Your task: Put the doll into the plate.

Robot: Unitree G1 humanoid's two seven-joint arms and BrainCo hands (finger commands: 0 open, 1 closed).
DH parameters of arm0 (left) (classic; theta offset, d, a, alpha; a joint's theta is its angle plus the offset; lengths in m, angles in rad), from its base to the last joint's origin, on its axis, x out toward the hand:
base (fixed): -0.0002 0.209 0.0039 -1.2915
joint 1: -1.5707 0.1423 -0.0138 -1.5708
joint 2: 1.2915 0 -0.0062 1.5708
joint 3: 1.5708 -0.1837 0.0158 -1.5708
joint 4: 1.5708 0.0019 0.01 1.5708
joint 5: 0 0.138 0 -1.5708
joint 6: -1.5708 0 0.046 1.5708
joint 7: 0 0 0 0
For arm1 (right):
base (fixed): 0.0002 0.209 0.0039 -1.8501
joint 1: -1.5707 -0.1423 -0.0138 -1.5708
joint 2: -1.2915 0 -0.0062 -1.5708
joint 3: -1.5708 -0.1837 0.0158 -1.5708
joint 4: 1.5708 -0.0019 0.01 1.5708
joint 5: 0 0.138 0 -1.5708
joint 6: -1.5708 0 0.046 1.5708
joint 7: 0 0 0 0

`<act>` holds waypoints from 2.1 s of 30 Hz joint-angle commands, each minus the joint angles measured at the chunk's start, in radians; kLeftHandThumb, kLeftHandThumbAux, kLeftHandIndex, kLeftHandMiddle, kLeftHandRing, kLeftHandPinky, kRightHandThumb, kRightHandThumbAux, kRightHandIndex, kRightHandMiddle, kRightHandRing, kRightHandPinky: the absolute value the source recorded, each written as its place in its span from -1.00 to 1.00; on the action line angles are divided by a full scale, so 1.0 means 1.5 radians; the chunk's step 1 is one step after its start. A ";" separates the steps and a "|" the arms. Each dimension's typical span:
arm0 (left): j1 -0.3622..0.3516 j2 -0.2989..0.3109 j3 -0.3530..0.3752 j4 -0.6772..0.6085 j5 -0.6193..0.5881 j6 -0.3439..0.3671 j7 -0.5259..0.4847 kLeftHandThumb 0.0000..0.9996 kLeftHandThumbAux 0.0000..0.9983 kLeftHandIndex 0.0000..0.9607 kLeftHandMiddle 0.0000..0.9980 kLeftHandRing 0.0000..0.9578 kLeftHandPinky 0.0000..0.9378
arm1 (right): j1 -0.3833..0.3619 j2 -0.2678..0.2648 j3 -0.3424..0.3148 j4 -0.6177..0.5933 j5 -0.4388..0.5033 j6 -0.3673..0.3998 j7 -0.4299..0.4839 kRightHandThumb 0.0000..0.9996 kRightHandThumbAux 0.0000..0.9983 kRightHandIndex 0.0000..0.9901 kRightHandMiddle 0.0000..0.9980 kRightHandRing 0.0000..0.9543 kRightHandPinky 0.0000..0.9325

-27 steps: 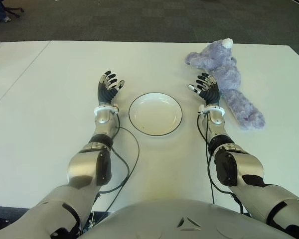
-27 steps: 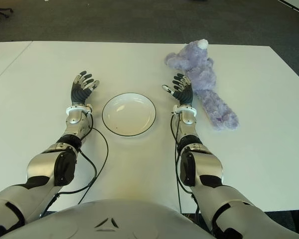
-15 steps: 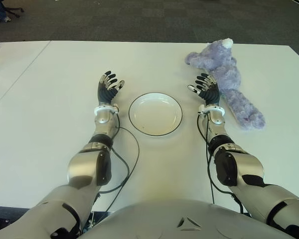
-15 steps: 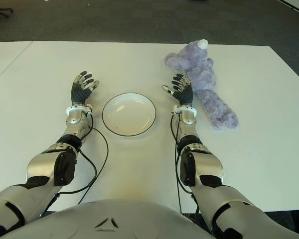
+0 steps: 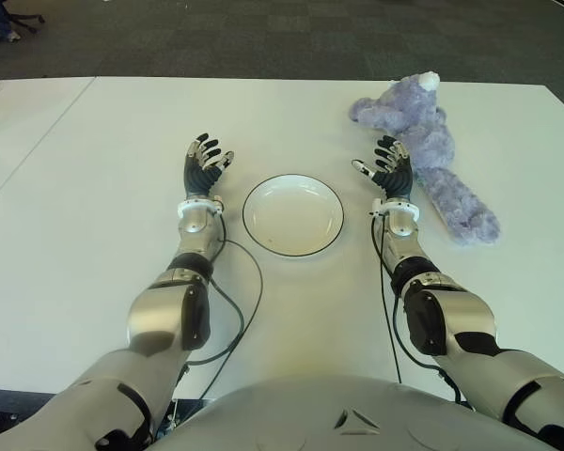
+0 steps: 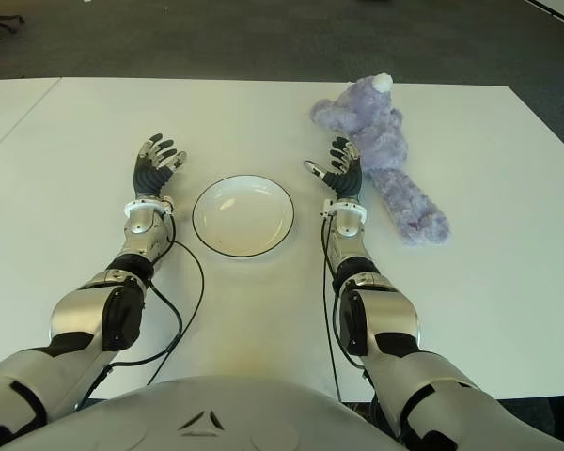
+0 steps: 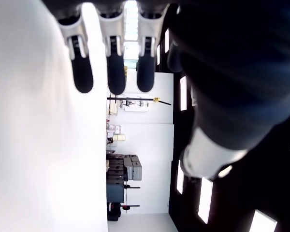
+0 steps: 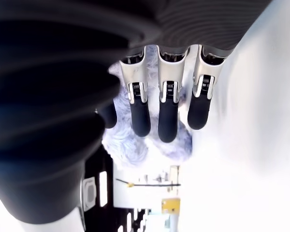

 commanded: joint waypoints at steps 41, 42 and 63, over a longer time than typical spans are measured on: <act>0.121 -0.044 -0.016 0.079 0.020 0.094 0.028 -0.72 0.66 -0.66 -0.58 -0.56 -0.50 | -0.024 -0.021 0.118 0.044 -0.100 -0.163 -0.179 -0.77 0.21 -0.83 -0.90 -0.93 -0.90; 0.120 -0.044 -0.016 0.079 0.022 0.096 0.029 -0.73 0.65 -0.67 -0.58 -0.55 -0.48 | -0.030 -0.021 0.118 0.044 -0.101 -0.159 -0.178 -0.77 0.23 -0.81 -0.90 -0.93 -0.92; 0.111 -0.051 -0.012 0.081 0.014 0.102 0.025 -0.66 0.69 -0.66 -0.56 -0.53 -0.47 | -0.154 -0.157 0.195 0.060 -0.185 0.074 -0.095 -0.78 0.29 -0.75 -0.98 -1.00 -1.00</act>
